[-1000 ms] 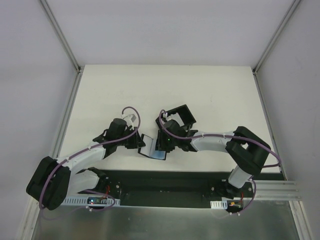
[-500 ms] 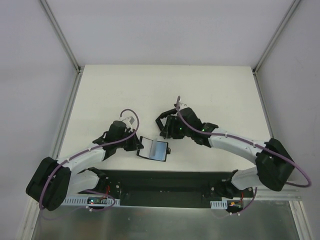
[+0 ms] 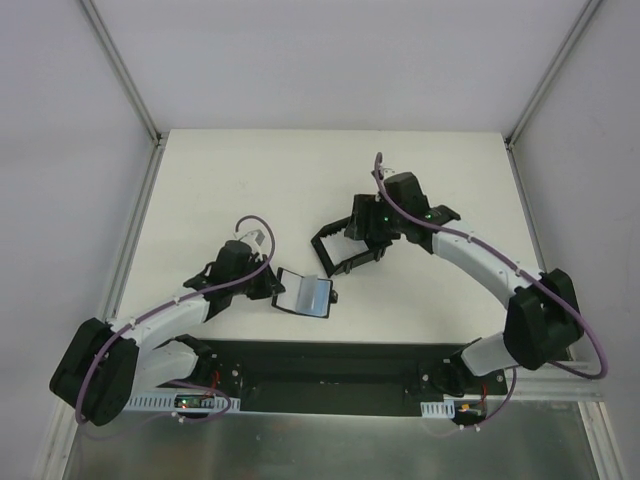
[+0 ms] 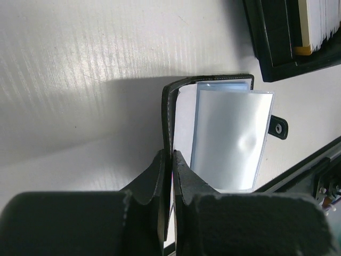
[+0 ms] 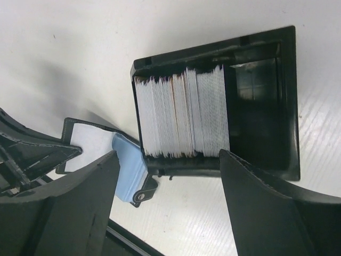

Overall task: Put the credit cards into the card holder
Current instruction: Pick up the credit card from the storage box.

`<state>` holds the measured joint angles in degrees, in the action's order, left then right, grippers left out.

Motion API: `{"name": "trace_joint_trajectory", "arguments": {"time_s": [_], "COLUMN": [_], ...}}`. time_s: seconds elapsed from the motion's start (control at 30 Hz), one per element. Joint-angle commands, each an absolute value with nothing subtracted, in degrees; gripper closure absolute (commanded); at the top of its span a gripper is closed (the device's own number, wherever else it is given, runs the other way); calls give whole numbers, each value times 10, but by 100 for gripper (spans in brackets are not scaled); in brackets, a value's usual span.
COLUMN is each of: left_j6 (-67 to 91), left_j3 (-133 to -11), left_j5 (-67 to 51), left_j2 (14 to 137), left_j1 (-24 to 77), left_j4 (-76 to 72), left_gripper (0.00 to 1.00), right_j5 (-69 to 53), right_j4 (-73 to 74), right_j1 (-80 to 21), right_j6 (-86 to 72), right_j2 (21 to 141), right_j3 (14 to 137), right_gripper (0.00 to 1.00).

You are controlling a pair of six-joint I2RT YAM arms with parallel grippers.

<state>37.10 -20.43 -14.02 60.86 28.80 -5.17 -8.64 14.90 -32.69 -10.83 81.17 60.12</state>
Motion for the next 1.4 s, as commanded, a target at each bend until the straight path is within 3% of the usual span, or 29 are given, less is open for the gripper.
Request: {"name": "trace_joint_trajectory", "arguments": {"time_s": [0.0,0.47,0.77,0.83,1.07,1.27,1.37], "left_j6": [374,361,358,356,353,353,352], "left_j3": [-234,-242,-249,-250,-256,-257,-257], "left_j5": [-121,-127,-127,-127,-133,-132,-133], "left_j2": [625,634,643,643,654,655,655], "left_j1": [287,287,286,286,286,286,286], "left_j4": [-45,-44,-42,-43,-41,-40,-41], "left_gripper": [100,100,100,100,100,100,100], "right_j5": [-116,-116,-135,-147,-203,-255,-270], "right_j4": [202,218,215,210,214,187,183], "right_j1": [-323,-314,-314,-314,-308,-287,-280], "right_j6": [-48,-5,-4,-4,-21,-46,-52], "right_j2": [872,999,1045,1050,1059,1034,1028], "right_j3": [665,752,759,757,762,741,739], "right_gripper": [21,1,0,4,1,18,21]}}
